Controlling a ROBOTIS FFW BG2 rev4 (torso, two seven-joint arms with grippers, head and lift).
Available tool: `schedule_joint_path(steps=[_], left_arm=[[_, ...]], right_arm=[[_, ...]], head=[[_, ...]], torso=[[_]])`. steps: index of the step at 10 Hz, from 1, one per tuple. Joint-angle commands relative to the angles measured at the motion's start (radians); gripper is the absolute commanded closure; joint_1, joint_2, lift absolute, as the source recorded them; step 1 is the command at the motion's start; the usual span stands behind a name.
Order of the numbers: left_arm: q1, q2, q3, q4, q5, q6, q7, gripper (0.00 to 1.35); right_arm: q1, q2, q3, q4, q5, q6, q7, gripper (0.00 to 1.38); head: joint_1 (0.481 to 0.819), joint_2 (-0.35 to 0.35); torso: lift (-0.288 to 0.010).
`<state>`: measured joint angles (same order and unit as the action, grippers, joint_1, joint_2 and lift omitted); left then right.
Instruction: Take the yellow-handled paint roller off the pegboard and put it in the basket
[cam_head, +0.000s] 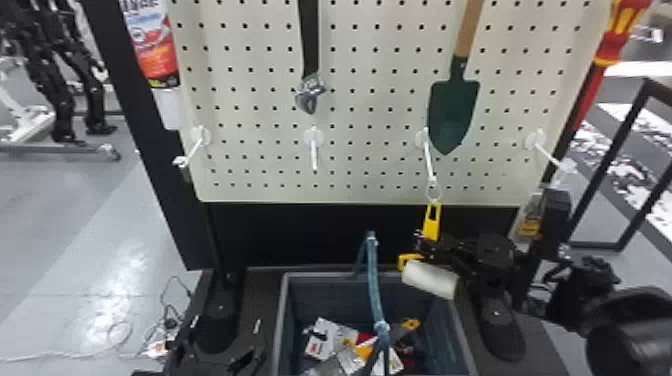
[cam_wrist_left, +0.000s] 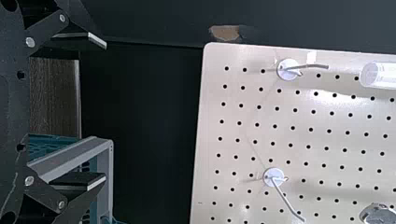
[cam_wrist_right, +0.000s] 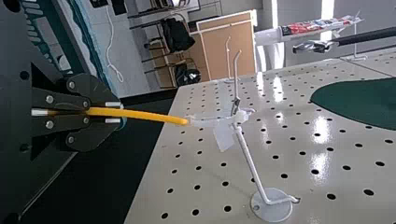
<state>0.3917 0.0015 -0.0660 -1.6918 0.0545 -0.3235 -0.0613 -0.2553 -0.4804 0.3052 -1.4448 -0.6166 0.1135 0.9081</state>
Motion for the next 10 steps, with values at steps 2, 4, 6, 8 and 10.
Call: schedule_joint_path(steps=[2,4,6,8,10], left_arm=[[-0.001,-0.004,0.0,0.0,-0.001,0.0,0.0,0.29],[-0.001,-0.004,0.0,0.0,-0.001,0.0,0.0,0.29],[-0.001,-0.004,0.0,0.0,-0.001,0.001,0.0,0.29],[-0.001,-0.004,0.0,0.0,-0.001,0.001,0.0,0.29],[-0.001,-0.004,-0.002,0.0,-0.001,0.001,0.0,0.29]], right_arm=[[-0.001,0.0,0.0,0.0,-0.002,0.002,0.0,1.27],[-0.001,0.0,0.0,0.0,-0.003,0.002,0.0,1.27],[0.007,0.0,-0.009,-0.017,0.0,0.003,0.005,1.27],[0.018,-0.003,-0.035,-0.057,0.011,0.021,0.006,1.27],[0.03,-0.011,-0.051,-0.095,0.014,0.038,0.006,1.27]], head=[[0.549,0.0],[0.549,0.0],[0.549,0.0],[0.549,0.0],[0.549,0.0]], torso=[[-0.1],[-0.1],[-0.1],[-0.1],[-0.1]])
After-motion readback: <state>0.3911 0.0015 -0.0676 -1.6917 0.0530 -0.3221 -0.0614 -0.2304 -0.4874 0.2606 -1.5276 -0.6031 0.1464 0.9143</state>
